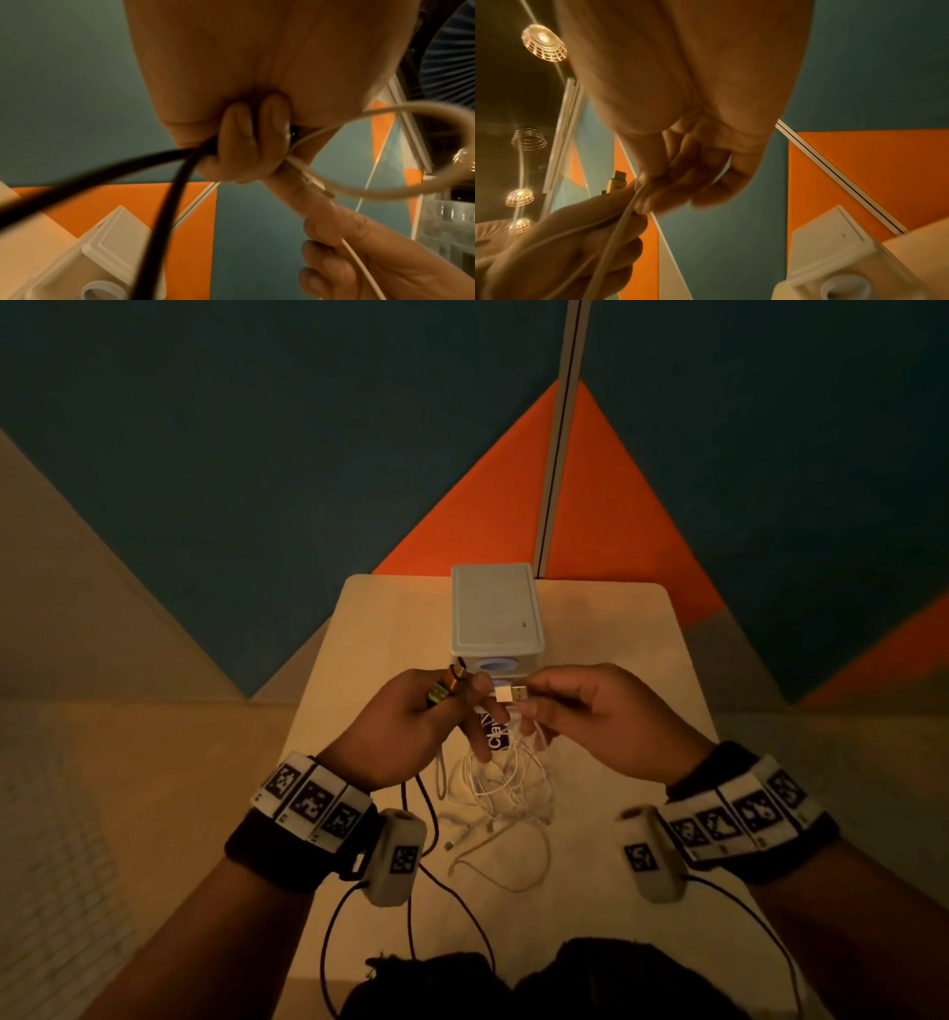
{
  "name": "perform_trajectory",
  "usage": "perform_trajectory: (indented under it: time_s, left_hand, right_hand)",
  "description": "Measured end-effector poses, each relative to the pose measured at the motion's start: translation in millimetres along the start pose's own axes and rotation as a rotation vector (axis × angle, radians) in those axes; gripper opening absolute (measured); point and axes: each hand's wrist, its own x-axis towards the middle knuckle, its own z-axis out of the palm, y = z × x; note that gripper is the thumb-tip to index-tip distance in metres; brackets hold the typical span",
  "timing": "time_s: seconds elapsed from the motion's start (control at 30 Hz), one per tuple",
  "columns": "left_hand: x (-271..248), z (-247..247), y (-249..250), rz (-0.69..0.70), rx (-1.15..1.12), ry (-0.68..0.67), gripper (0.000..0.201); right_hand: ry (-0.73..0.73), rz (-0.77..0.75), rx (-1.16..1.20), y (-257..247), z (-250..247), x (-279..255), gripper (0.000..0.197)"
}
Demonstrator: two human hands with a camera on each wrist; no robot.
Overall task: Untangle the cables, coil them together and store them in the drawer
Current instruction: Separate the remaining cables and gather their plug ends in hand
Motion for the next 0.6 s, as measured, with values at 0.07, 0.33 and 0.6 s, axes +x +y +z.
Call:
perform_trajectory:
  time_s: [0.07, 0.33, 0.6]
  left_hand:
    - [-1.8, 1.3, 0.0, 0.004, 0.068, 0.052, 0.041]
    - [0.9, 8.5, -13.1, -0.058, 0.032, 0.034, 0.037]
    - [4.4, 3.2, -3.6, -0.08, -0.074, -0.056, 0.047]
  right_hand:
    - [0.048, -0.02, -0.025, 2.5, -1.1, -1.7, 0.016]
    - [0.128, -0.133, -0.239, 6.4, 8.9, -4.5, 0.046]
    - [0.191, -0.283, -0.227, 9.5, 9.5, 1.1, 0.025]
